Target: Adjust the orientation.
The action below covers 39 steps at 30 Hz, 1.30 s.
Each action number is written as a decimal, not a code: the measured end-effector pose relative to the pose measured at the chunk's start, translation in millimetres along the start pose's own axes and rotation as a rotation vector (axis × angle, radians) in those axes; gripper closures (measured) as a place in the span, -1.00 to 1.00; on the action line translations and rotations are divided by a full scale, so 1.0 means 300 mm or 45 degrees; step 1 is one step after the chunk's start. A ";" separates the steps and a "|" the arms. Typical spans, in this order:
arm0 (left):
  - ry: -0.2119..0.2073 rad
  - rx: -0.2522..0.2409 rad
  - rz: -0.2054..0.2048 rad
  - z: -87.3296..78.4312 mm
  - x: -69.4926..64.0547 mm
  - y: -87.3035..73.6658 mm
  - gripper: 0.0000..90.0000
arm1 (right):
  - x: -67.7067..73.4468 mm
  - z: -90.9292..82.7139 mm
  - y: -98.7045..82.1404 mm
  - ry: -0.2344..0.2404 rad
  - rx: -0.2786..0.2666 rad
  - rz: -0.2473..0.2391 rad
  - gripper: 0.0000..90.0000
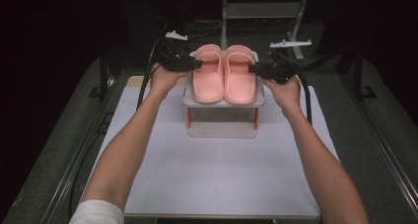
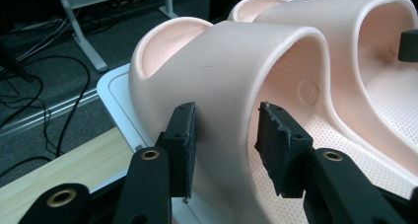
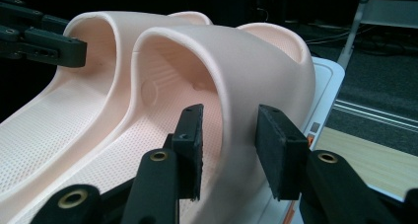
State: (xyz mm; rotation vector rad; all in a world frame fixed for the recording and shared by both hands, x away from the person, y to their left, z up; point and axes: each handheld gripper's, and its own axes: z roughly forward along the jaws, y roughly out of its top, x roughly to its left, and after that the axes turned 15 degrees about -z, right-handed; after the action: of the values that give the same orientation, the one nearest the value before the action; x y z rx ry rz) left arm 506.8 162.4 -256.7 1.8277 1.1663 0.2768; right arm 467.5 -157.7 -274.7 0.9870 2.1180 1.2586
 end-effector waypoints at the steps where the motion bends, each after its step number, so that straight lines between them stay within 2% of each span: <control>1: 0.004 0.002 0.002 0.001 0.003 0.001 0.31 | 0.000 0.002 0.001 -0.001 -0.001 0.001 0.38; 7: 0.007 -0.008 -0.013 0.010 0.011 0.007 0.31 | 0.001 0.014 0.003 -0.012 -0.005 0.008 0.38; 27: 0.010 -0.006 -0.010 0.019 0.017 0.016 0.26 | -0.005 0.032 0.005 -0.027 -0.021 0.028 0.33; 31: 0.006 -0.002 -0.012 0.014 0.017 0.015 0.23 | -0.011 0.029 0.001 -0.012 -0.031 0.045 0.31; 39: 0.000 -0.014 -0.010 -0.006 0.008 0.006 0.18 | -0.011 -0.005 0.002 0.001 -0.048 0.033 0.26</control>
State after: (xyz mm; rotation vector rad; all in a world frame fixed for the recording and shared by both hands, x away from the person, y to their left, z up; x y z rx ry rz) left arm 508.0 165.1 -254.8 1.8130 1.1696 0.2786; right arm 468.8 -160.9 -273.5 1.0013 2.0807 1.3072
